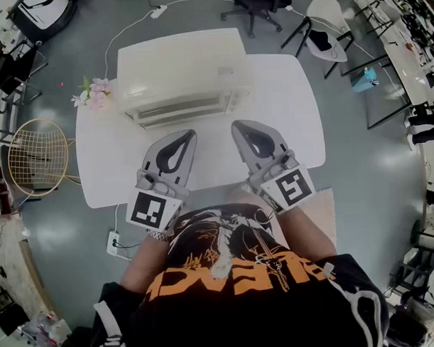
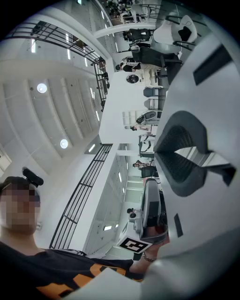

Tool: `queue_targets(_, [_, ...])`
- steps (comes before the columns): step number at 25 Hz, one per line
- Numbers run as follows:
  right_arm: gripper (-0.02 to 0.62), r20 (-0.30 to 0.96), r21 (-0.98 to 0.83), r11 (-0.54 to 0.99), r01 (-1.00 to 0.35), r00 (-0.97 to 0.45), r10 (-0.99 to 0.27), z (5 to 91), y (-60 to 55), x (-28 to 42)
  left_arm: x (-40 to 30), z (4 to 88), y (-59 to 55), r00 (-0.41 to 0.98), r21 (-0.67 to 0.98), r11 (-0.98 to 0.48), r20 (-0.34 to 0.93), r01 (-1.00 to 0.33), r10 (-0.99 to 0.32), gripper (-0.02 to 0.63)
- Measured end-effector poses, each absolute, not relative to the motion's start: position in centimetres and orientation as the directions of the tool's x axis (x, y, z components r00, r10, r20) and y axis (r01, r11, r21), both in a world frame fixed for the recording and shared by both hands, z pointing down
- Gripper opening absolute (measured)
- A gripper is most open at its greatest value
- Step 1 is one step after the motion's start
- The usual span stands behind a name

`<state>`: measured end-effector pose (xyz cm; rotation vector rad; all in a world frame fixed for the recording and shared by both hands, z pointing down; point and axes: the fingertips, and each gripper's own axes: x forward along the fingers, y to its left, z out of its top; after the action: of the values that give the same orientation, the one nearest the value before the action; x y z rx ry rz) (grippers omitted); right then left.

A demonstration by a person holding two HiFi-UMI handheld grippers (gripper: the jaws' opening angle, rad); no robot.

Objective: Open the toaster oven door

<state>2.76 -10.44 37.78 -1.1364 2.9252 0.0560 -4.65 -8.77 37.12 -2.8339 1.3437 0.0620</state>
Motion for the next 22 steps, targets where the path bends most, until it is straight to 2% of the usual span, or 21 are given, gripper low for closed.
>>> queue_targets(12, [0.014, 0.008, 0.013, 0.747, -0.665, -0.747, -0.665, 37.9, -11.0, 2.6, -5.1, 36.7, -8.6, 0.618, 0.011, -0.618, -0.030, -0.786, -0.786, 0.020])
queue_targets(17, [0.022, 0.106, -0.108, 0.722, -0.683, -0.730, -0.675, 41.6, -13.8, 3.3, -6.0, 37.5, -8.9, 0.596, -0.004, -0.596, -0.014, -0.803, -0.803, 0.020])
queue_targets(22, [0.046, 0.192, -0.114, 0.705, -0.700, -0.711, -0.676, 44.8, -16.2, 3.4, -6.8, 41.6, -11.3, 0.568, -0.054, -0.571, 0.066, -0.819, -0.821, 0.020])
